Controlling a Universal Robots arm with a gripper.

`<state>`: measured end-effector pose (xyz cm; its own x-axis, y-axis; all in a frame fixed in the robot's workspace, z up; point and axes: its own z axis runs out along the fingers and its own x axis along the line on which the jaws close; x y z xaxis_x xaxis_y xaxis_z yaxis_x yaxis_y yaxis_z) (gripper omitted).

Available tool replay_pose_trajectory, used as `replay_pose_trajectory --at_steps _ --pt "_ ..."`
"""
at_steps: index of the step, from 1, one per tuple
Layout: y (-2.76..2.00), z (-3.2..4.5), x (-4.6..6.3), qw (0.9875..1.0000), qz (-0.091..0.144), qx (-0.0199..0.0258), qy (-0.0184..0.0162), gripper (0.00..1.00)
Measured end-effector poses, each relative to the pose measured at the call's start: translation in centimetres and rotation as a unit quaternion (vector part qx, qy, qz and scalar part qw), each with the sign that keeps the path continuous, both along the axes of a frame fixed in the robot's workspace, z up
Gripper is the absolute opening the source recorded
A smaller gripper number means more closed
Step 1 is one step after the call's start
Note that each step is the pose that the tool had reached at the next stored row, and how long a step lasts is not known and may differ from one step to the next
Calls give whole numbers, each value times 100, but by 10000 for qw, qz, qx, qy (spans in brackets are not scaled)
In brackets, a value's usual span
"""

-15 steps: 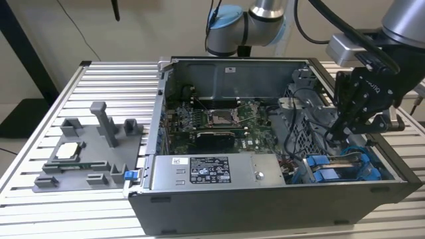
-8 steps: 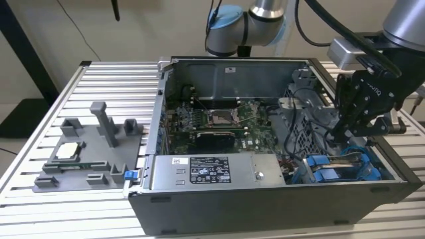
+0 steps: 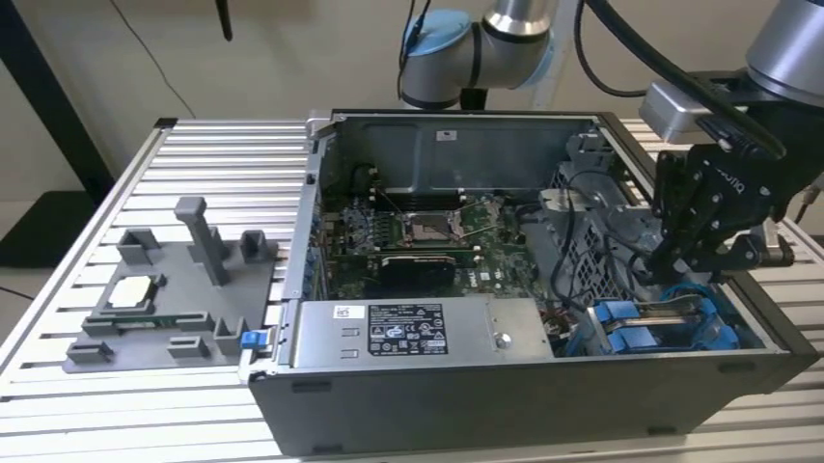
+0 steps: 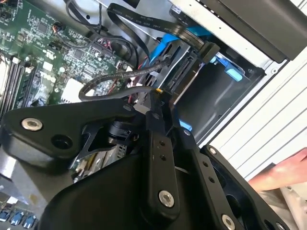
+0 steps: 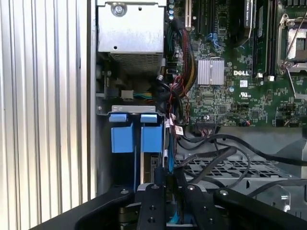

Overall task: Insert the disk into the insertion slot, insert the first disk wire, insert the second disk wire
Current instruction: 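Insert the first disk wire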

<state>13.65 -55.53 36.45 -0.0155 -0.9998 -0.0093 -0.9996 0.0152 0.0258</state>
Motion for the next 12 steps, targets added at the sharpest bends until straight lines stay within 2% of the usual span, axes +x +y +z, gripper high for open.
replay_pose_trajectory --at_steps 7,12 --pt "-83 -26 31 10000 0 -16 0 0" --pt "-92 -29 38 10000 -1 -20 0 0"
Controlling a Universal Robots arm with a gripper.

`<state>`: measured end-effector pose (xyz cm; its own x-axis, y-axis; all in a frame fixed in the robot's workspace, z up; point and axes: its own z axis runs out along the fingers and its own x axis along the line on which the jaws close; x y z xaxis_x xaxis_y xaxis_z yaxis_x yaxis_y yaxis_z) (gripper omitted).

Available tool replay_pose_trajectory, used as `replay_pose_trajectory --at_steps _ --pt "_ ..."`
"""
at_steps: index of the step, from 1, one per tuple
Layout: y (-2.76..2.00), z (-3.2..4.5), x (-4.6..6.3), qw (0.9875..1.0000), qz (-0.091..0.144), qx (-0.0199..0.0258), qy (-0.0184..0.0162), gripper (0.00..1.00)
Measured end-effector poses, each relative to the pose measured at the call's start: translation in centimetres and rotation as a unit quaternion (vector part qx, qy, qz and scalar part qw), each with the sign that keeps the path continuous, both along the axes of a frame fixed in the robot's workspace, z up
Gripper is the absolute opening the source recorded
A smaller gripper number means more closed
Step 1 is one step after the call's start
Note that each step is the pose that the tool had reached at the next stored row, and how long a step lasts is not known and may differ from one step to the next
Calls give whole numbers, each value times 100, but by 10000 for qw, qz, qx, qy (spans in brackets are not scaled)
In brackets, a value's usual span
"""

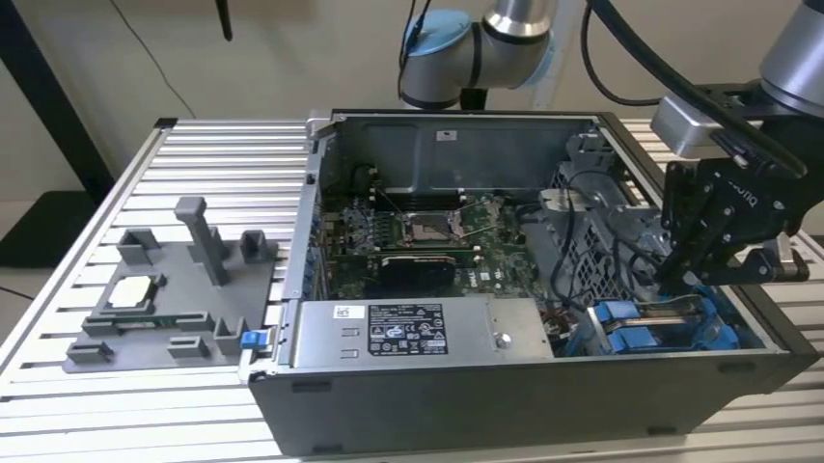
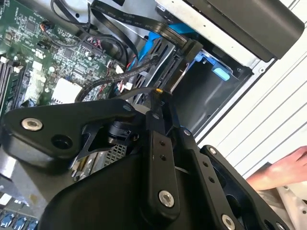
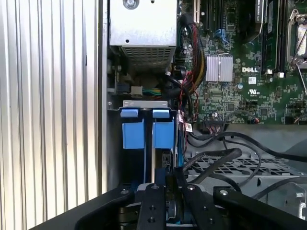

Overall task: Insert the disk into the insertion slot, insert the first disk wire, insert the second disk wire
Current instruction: 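Insert the first disk wire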

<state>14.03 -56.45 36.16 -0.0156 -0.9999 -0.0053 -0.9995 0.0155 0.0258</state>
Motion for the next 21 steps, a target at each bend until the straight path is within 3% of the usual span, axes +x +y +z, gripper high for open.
replay_pose_trajectory --at_steps 8,21 --pt "-6 -16 1 10000 0 -32 0 0" --pt "-71 -77 27 10000 1 -62 0 0"
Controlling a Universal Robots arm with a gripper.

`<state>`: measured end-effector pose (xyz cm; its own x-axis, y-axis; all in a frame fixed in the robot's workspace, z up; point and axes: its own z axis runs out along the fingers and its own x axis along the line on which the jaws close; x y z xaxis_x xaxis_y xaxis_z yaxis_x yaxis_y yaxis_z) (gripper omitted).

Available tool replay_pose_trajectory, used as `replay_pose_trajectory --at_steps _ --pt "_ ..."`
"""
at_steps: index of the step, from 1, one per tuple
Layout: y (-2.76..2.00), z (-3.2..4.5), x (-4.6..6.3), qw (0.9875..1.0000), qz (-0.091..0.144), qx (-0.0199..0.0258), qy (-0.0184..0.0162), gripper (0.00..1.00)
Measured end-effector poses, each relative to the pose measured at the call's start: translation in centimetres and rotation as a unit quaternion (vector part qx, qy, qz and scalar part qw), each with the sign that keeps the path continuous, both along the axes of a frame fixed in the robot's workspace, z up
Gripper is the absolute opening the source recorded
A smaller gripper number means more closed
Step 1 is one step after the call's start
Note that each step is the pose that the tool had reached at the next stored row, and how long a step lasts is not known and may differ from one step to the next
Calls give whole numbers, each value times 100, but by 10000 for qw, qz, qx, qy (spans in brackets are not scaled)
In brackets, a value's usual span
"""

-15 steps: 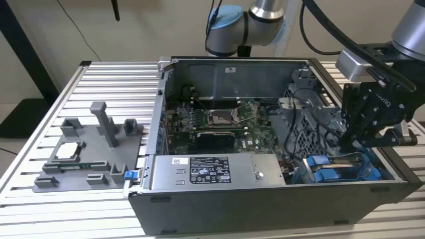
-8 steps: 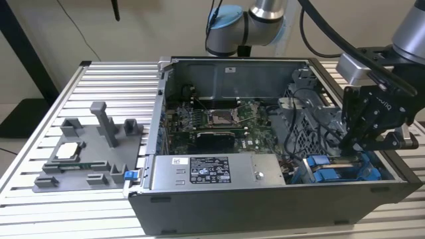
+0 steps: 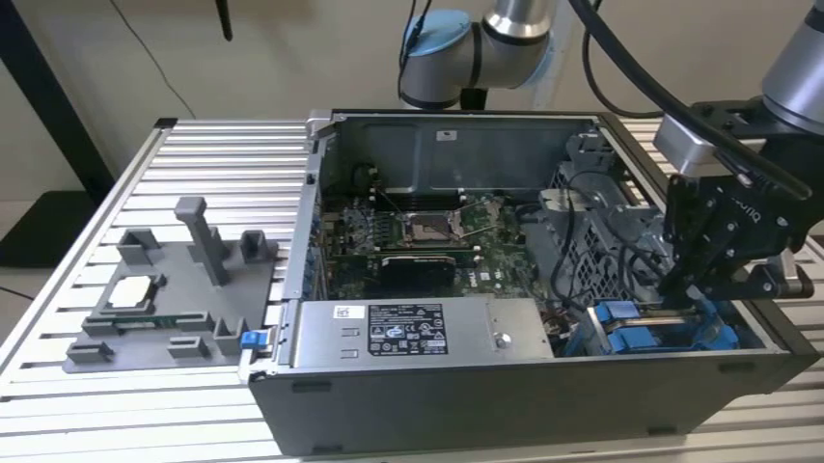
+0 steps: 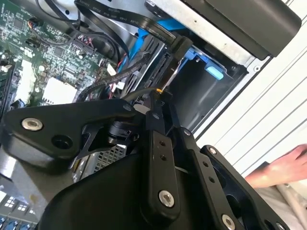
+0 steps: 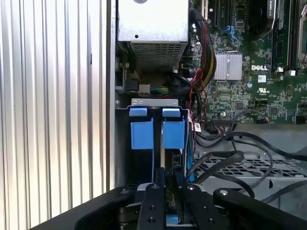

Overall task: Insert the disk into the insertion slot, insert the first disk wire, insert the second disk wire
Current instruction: 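Insert the first disk wire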

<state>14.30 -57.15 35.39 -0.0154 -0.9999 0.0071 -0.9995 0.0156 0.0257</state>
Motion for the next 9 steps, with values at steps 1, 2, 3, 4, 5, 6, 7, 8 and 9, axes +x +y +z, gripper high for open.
replay_pose_trajectory --at_steps 1,2,3,4,5,6,7,8,9 --pt "0 -1 10 10000 11 10 0 0" --pt "1 -5 16 10000 18 13 0 0" --pt "1 -11 20 10000 25 14 0 0" --pt "3 -15 24 10000 32 13 0 0" --pt "11 -21 29 10000 38 12 -1 0" --pt "18 -29 37 10000 45 13 -1 0" --pt "24 -35 47 10000 53 13 0 0" --pt "33 -40 53 10000 61 12 -1 0" --pt "41 -45 57 10000 71 13 -1 0"
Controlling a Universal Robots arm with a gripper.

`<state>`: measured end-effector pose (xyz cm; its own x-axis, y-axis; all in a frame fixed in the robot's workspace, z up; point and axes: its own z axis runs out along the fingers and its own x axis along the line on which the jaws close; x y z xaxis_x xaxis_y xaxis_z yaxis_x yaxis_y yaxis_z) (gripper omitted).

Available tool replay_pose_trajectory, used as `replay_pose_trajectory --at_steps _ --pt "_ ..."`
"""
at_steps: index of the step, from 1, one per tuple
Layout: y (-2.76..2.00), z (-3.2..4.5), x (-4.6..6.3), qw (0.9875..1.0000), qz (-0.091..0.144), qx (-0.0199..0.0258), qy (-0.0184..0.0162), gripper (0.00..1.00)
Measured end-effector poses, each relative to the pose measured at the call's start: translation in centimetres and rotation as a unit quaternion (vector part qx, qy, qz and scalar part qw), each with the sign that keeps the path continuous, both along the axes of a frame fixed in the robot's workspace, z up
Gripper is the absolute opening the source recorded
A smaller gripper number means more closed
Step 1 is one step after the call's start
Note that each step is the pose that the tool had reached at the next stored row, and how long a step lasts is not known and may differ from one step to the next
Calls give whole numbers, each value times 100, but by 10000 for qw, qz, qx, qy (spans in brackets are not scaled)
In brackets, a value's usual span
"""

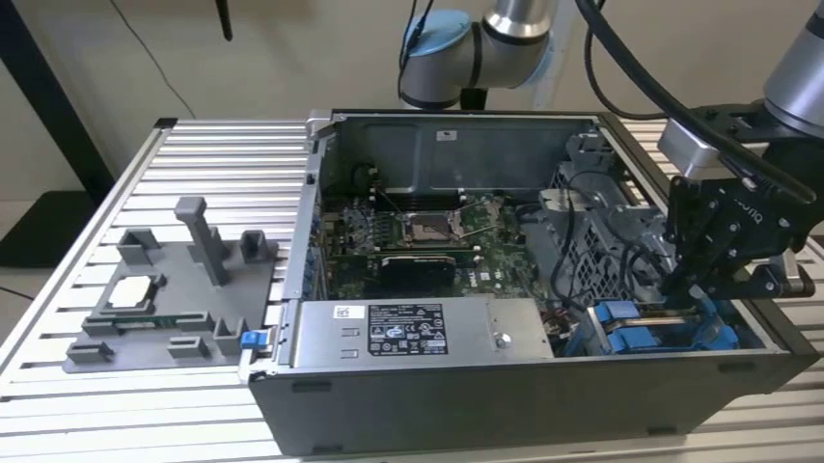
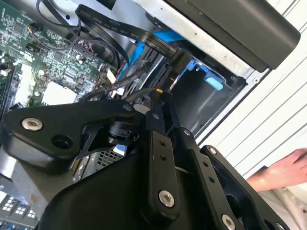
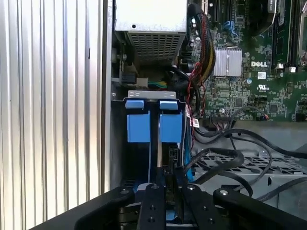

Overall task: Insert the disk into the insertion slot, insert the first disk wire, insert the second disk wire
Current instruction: 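Insert the first disk wire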

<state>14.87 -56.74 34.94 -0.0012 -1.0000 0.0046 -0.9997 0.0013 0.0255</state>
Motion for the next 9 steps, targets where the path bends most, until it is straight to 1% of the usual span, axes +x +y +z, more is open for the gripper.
replay_pose_trajectory --at_steps 3,9 --pt "29 -19 14 10000 31 0 -1 0" --pt "71 -55 60 10000 95 0 -1 0"
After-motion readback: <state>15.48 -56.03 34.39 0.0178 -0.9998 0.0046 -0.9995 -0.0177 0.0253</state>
